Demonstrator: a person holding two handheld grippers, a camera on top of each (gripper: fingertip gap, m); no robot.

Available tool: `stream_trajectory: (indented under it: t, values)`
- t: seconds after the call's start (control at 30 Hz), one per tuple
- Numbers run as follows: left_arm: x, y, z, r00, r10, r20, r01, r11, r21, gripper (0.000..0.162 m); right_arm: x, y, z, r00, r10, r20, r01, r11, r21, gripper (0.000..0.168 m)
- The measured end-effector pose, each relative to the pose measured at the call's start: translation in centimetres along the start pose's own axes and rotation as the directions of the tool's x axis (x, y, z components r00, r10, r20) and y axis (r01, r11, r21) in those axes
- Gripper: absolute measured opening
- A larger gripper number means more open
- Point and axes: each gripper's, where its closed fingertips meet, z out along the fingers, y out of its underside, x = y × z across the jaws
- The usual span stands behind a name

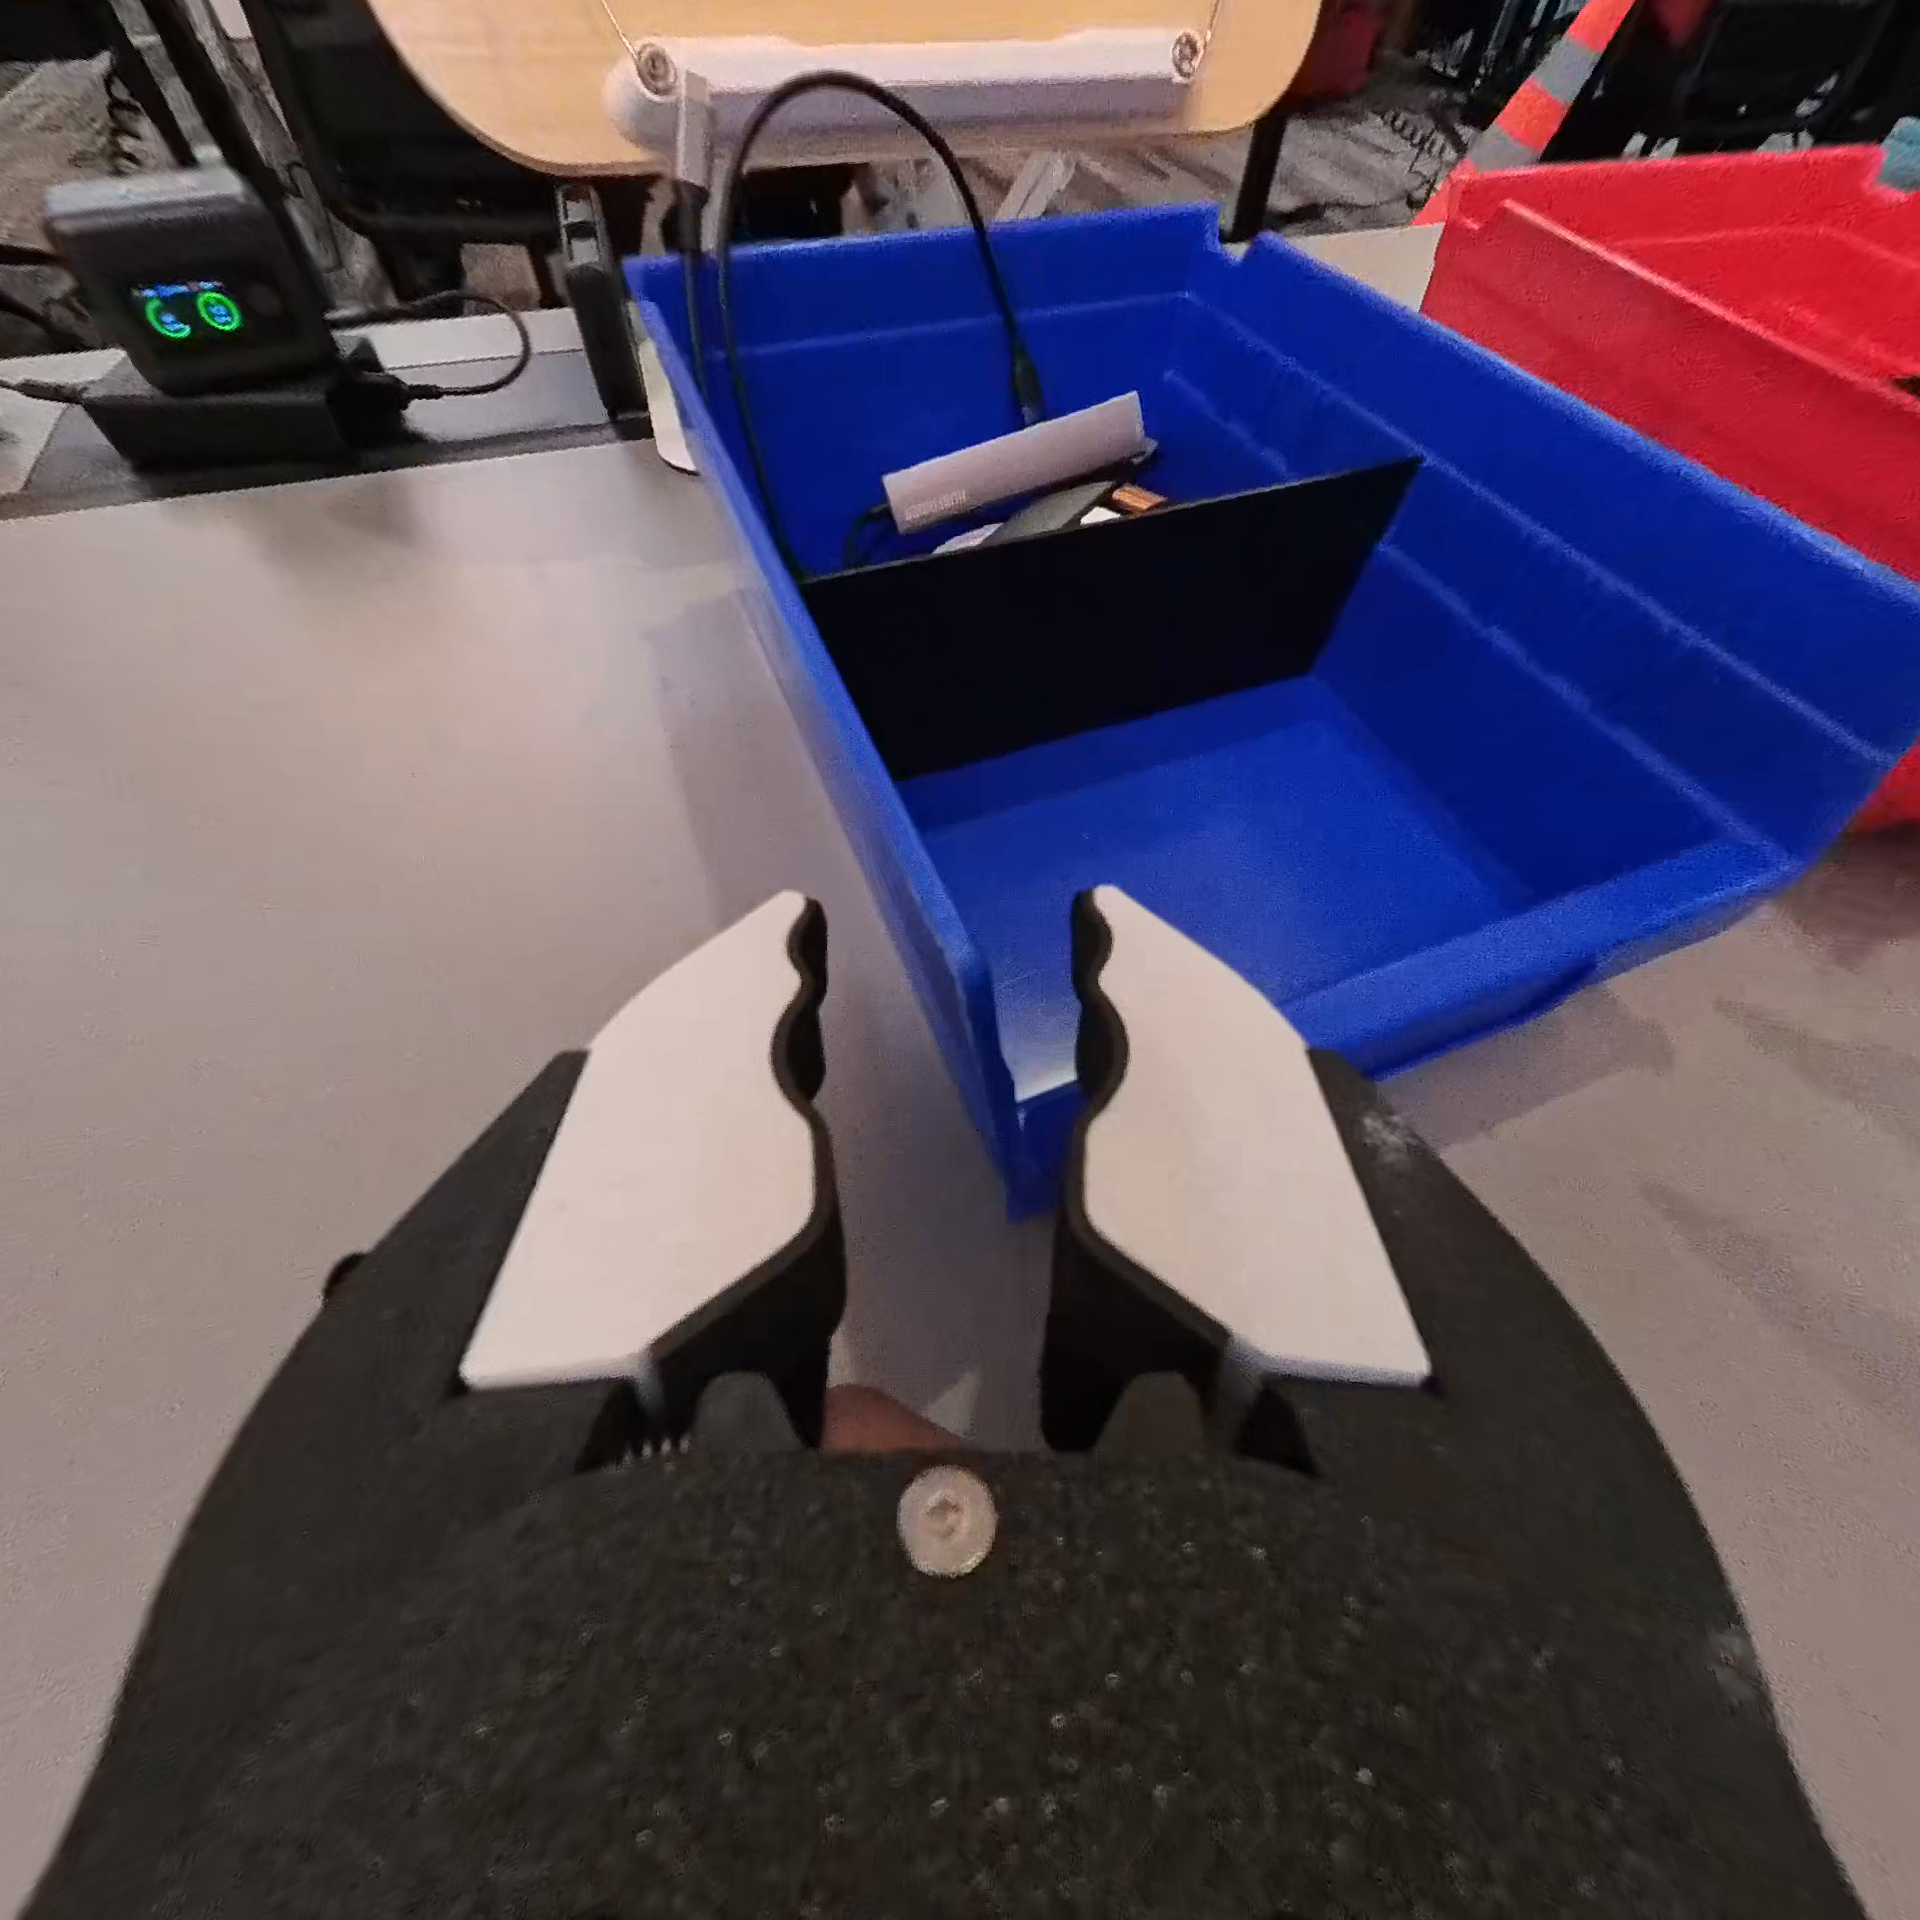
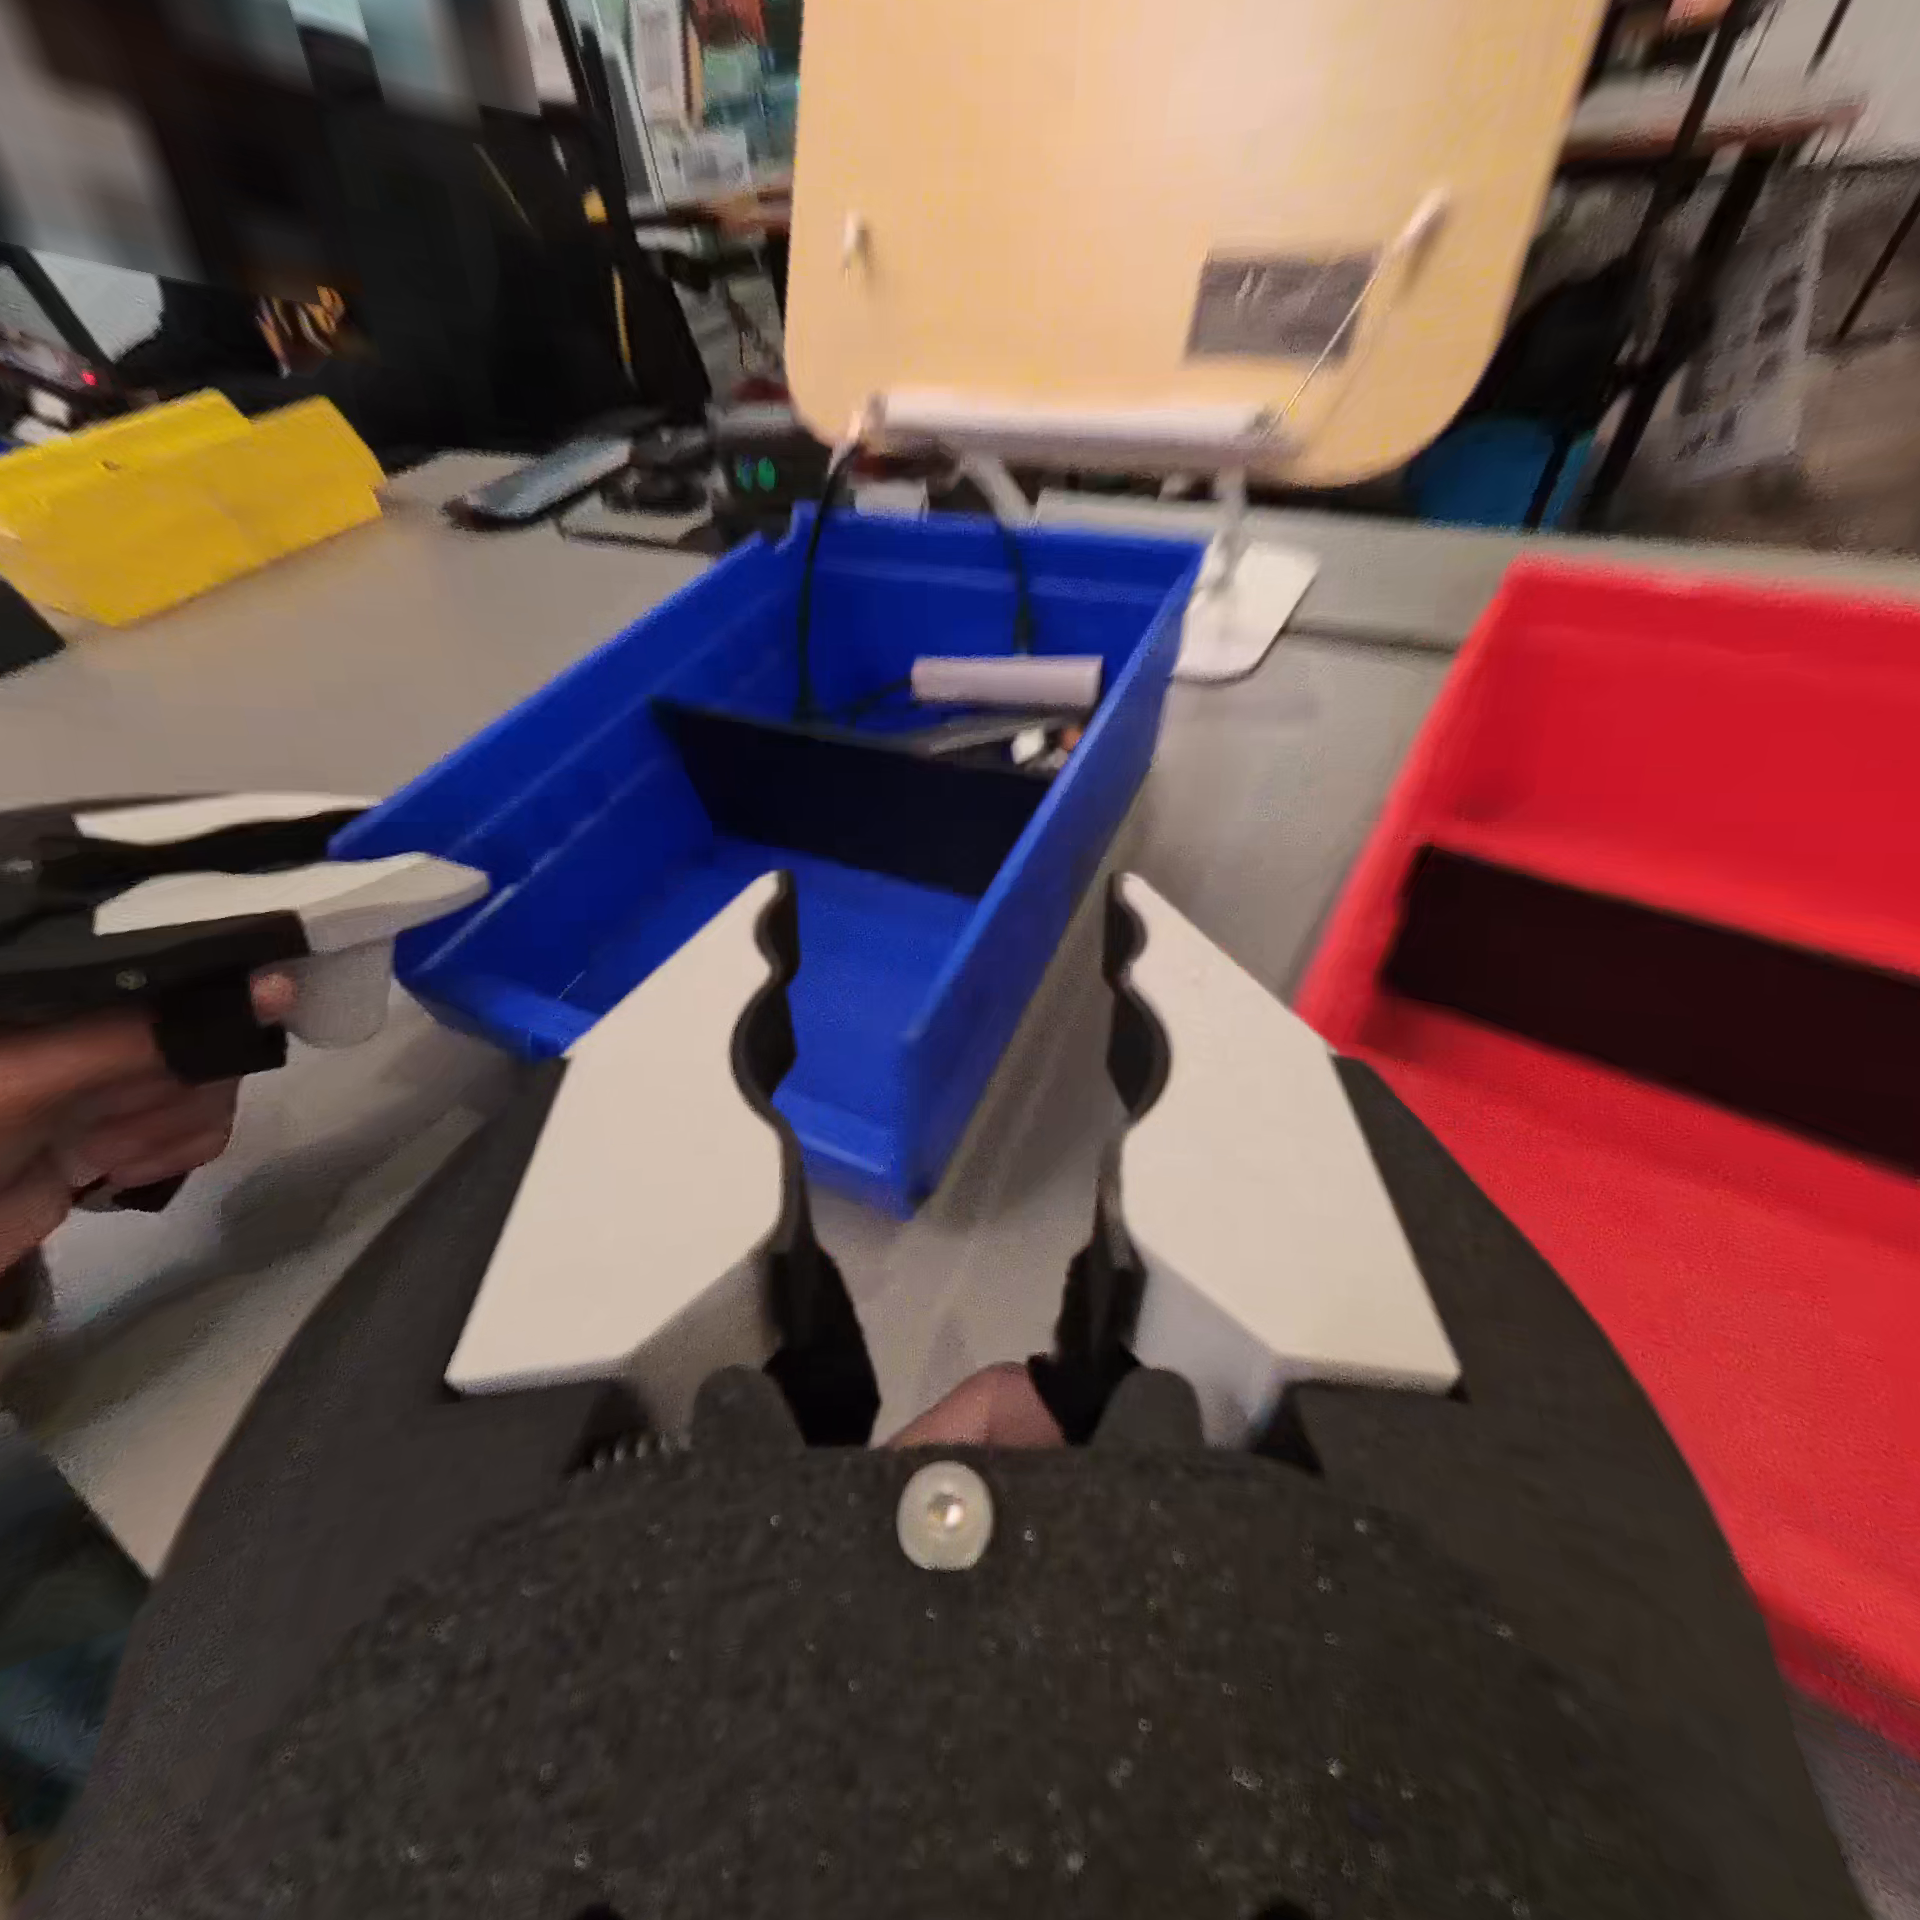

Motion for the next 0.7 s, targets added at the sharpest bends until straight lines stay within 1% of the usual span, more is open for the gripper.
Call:
stream_trajectory:
  t: [0.07, 0.1, 0.13, 0.17, 0.2, 0.23, 0.27, 0.33, 0.4, 0.43, 0.53, 0.6, 0.7]
  values:
    - [-0.3, 0.4, 1.0, 0.996, 0.089, 0.019, -0.088, 0.996, -0.034, 0.028, -1.4, 4.2, 3.0, 0.999, 0.005, -0.049, -0.009, 0.997, -0.071, 0.062]
    - [0.0, 0.6, 1.4, 0.99, 0.136, -0.023, -0.137, 0.99, -0.043, 0.027, -1.2, 6.0, 4.0, 0.994, -0.027, -0.11, 0.015, 0.994, -0.104, 0.066]
    - [0.1, 0.8, 1.8, 0.989, 0.138, -0.044, -0.14, 0.989, -0.053, 0.027, -0.7, 7.3, 4.8, 0.984, -0.069, -0.167, 0.045, 0.989, -0.144, 0.064]
    - [0.0, 1.3, 2.1, 0.991, 0.125, -0.056, -0.13, 0.988, -0.087, 0.025, -0.7, 8.1, 5.4, 0.978, -0.095, -0.187, 0.061, 0.981, -0.182, 0.062]
    - [-0.1, 1.7, 2.2, 0.992, 0.112, -0.06, -0.118, 0.987, -0.112, 0.021, -1.0, 8.5, 6.0, 0.978, -0.092, -0.188, 0.052, 0.977, -0.206, 0.049]
    - [-0.3, 1.9, 2.0, 0.994, 0.103, -0.044, -0.107, 0.987, -0.122, 0.015, -0.9, 8.5, 6.4, 0.973, -0.071, -0.22, 0.024, 0.978, -0.207, 0.041]
    - [-0.6, 2.0, 1.9, 0.994, 0.105, -0.02, -0.107, 0.987, -0.123, 0.013, -0.2, 8.3, 6.4, 0.956, -0.073, -0.284, 0.013, 0.978, -0.209, 0.026]
    - [-1.0, 1.6, 1.5, 0.987, 0.158, 0.019, -0.155, 0.982, -0.111, 0.009, 0.4, 7.7, 5.9, 0.916, -0.177, -0.36, 0.091, 0.965, -0.245, 0.006]
    - [-1.8, 0.8, 0.3, 0.982, 0.174, 0.076, -0.169, 0.983, -0.066, 0.005, -0.7, 5.8, 5.2, 0.875, -0.276, -0.397, 0.213, 0.957, -0.196, 0.004]
    - [-2.2, 0.6, -0.3, 0.984, 0.157, 0.082, -0.152, 0.986, -0.065, 0.005, -1.4, 5.4, 5.0, 0.868, -0.278, -0.411, 0.212, 0.957, -0.199, 0.004]
    - [-5.2, 0.0, -2.1, 0.986, 0.122, 0.114, -0.116, 0.992, -0.054, 0.004, -4.6, 4.0, 6.1, 0.897, -0.228, -0.378, 0.193, 0.973, -0.129, 0.003]
    - [-8.3, -0.3, -3.1, 0.985, 0.095, 0.141, -0.09, 0.995, -0.042, 0.004, -7.3, 3.2, 7.6, 0.908, -0.2, -0.369, 0.176, 0.98, -0.098, 0.003]
    - [-13.4, -0.3, -4.5, 0.986, 0.116, 0.116, -0.112, 0.993, -0.041, 0.004, -11.8, 2.7, 10.1, 0.916, -0.12, -0.383, 0.101, 0.993, -0.068, 0.002]
